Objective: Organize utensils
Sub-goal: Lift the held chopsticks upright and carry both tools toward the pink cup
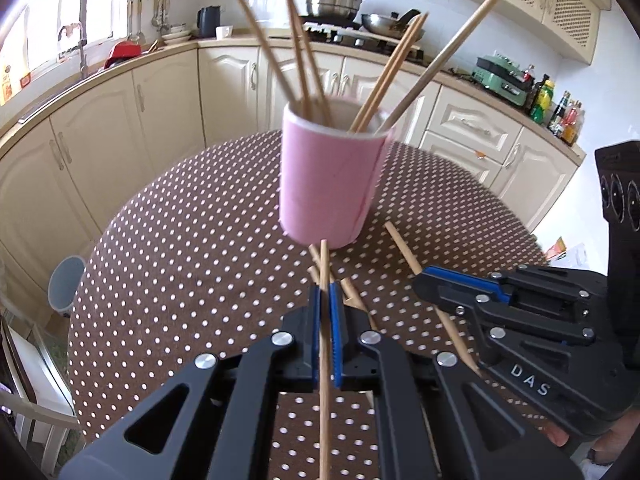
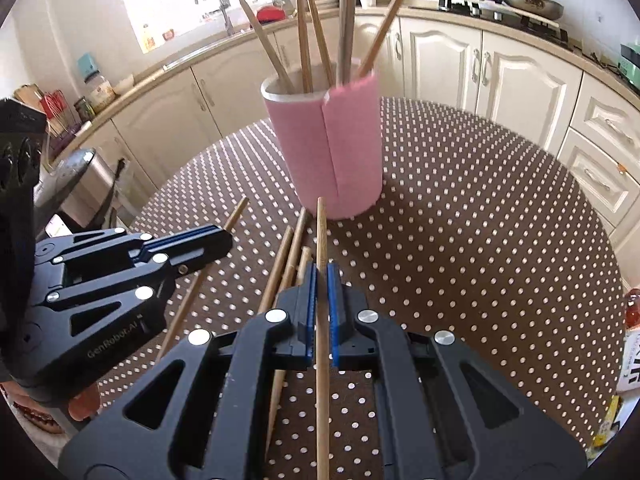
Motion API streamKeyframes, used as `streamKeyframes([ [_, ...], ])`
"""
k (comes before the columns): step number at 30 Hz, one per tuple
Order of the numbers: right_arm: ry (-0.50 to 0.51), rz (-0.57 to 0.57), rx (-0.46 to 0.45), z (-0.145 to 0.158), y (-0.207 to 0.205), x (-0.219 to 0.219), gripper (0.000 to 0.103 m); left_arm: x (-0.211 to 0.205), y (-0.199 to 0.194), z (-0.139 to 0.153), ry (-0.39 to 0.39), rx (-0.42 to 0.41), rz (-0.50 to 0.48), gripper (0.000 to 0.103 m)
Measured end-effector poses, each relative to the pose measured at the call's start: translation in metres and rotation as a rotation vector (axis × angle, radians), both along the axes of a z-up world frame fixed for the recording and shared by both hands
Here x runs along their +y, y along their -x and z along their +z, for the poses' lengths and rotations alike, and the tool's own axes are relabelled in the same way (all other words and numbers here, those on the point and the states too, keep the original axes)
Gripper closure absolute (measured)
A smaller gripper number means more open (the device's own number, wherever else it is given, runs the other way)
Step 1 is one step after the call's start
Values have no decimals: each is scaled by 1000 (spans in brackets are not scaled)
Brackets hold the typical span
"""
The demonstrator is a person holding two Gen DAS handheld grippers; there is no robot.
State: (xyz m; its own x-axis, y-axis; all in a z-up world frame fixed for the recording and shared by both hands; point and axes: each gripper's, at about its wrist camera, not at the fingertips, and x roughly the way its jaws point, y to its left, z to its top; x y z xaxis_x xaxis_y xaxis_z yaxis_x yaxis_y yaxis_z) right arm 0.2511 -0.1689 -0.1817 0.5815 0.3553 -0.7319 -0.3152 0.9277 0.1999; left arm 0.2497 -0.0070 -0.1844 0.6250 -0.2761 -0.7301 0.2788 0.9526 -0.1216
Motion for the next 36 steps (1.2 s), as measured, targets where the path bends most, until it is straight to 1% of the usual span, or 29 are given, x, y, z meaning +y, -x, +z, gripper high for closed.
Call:
streamKeyframes([
  [7, -63, 12, -69, 36, 14, -12, 97, -7, 8, 30, 26, -26, -34, 98],
  [13, -98, 13, -145, 72, 30, -18, 97, -9, 17, 59, 51, -69, -48, 98],
  [17, -109, 14, -183, 89, 35, -18, 97, -9, 22, 79, 70, -103, -59, 98],
  [22, -125, 16, -216, 102, 39, -23, 97, -13, 29, 97, 91, -134, -73, 98],
  [25, -130, 20, -235, 109, 40, -23, 97, -13, 33, 109, 95, -168, -69, 98],
  [29, -132, 27, -286, 128, 38, -21, 97, -9, 33, 129, 110, -224, -53, 98],
  [36, -130, 22, -383, 163, 24, -12, 97, 5, 14, 168, 137, -311, 5, 98],
])
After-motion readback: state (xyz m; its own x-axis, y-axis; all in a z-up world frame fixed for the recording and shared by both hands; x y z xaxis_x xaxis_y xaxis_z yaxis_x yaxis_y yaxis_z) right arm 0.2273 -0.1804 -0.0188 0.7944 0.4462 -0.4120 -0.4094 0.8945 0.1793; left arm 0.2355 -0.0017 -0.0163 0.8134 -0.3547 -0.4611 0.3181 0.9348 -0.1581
